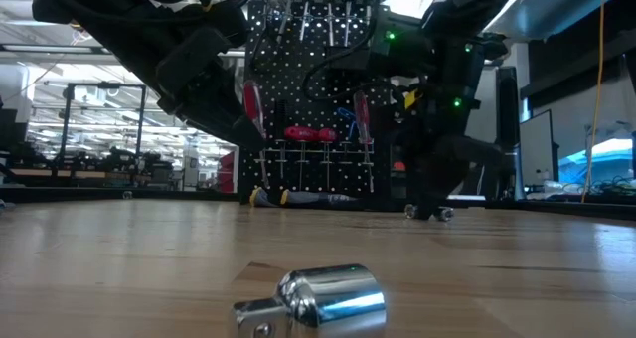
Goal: Hang tools onto peg board
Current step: Put the socket into the pegboard bin
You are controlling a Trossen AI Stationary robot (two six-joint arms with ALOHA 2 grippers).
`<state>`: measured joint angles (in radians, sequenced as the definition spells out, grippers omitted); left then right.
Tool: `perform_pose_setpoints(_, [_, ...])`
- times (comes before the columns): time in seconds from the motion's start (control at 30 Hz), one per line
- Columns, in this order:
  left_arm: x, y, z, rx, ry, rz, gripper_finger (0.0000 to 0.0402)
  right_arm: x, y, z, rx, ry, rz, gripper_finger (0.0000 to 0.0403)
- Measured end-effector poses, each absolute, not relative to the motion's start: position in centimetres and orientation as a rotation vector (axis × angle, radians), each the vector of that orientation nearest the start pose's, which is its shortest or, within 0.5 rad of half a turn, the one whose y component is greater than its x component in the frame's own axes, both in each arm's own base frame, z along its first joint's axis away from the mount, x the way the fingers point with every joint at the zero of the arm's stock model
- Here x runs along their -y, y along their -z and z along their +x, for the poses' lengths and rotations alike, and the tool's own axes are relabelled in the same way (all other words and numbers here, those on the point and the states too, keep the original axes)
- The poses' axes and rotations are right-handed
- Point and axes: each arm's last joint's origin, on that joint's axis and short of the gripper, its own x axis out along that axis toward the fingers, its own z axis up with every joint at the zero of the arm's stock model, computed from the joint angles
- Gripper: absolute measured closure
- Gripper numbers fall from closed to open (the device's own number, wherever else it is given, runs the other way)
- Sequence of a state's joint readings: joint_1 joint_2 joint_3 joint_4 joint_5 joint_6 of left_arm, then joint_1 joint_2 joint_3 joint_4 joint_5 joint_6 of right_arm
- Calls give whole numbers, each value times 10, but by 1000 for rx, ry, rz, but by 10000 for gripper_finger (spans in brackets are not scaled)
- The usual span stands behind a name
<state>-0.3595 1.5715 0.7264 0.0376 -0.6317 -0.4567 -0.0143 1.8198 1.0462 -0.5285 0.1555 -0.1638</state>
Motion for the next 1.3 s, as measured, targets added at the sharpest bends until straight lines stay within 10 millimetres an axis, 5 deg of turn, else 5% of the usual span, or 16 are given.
perform_pose_setpoints(0.3, [86,-158,278,-632,-409,-50,268,9,-138,329,-1301,47,-239,339])
perform_pose_setpoints(0.7, [86,-158,278,-632,-409,-50,268,10,-147,326,-1291,75,-254,334])
perform_pose_setpoints(0.93, [86,-158,278,-631,-409,-50,268,12,-195,327,-1202,126,-276,331])
perform_pose_setpoints(1.3, [86,-158,278,-631,-409,-50,268,15,-308,330,-874,276,-355,329])
